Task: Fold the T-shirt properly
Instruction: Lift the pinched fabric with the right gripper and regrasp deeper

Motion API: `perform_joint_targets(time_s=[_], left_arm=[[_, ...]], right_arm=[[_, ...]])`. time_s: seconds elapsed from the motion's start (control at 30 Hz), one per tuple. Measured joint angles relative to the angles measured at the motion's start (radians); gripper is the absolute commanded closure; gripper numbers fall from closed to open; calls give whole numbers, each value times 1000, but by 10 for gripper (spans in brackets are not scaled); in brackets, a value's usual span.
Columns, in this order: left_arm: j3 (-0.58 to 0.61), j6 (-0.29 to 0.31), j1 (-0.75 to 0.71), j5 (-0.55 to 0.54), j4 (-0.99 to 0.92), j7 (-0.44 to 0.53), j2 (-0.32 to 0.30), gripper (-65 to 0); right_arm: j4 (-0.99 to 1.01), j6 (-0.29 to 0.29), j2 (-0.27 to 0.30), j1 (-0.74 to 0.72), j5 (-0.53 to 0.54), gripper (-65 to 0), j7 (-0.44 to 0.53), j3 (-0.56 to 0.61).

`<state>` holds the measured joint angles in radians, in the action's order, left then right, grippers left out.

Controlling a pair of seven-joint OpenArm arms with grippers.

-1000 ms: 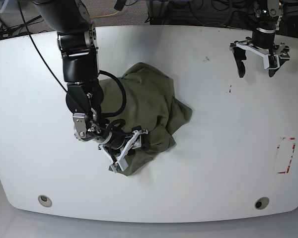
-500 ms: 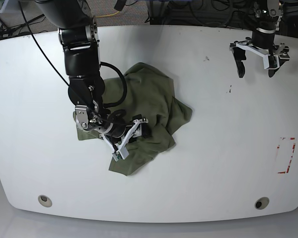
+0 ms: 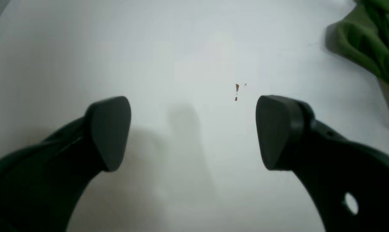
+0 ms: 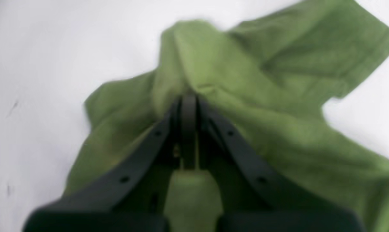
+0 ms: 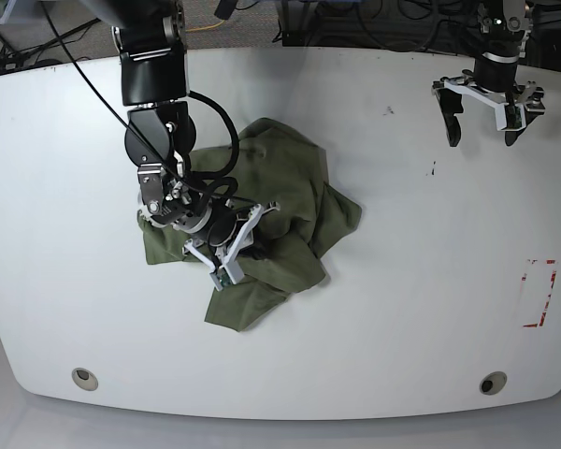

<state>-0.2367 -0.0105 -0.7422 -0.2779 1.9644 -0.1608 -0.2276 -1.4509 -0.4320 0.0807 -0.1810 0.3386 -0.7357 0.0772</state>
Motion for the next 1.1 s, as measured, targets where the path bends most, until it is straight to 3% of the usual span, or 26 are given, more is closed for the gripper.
perform_joint_targets(time_s=[0.33,0.53,0.6,0.8,0.9,1.1], left_arm=[[0,-1,0,0,0,-2,0,-574],[0,-1,2,0,-20,-3,-3,-574],[0,-1,8,0,-24,-3,-3,-574],[0,-1,28,0,-27,0,-3,-574],[0,-1,27,-1,-27,-1,-3,-574],[0,-1,27,-1,-27,0,-2,-574]], right_arm=[[-296,5,2,271,-10,0,-24,2],[-356,2,2,370,-6,-5,-29,2],[-356,2,2,375,-8,-55,-34,2],[-357,2,2,352,-10,-373,-32,0],[-366,2,7,311,-10,-482,-34,0],[-307,0,14,154,1,-488,-27,3]])
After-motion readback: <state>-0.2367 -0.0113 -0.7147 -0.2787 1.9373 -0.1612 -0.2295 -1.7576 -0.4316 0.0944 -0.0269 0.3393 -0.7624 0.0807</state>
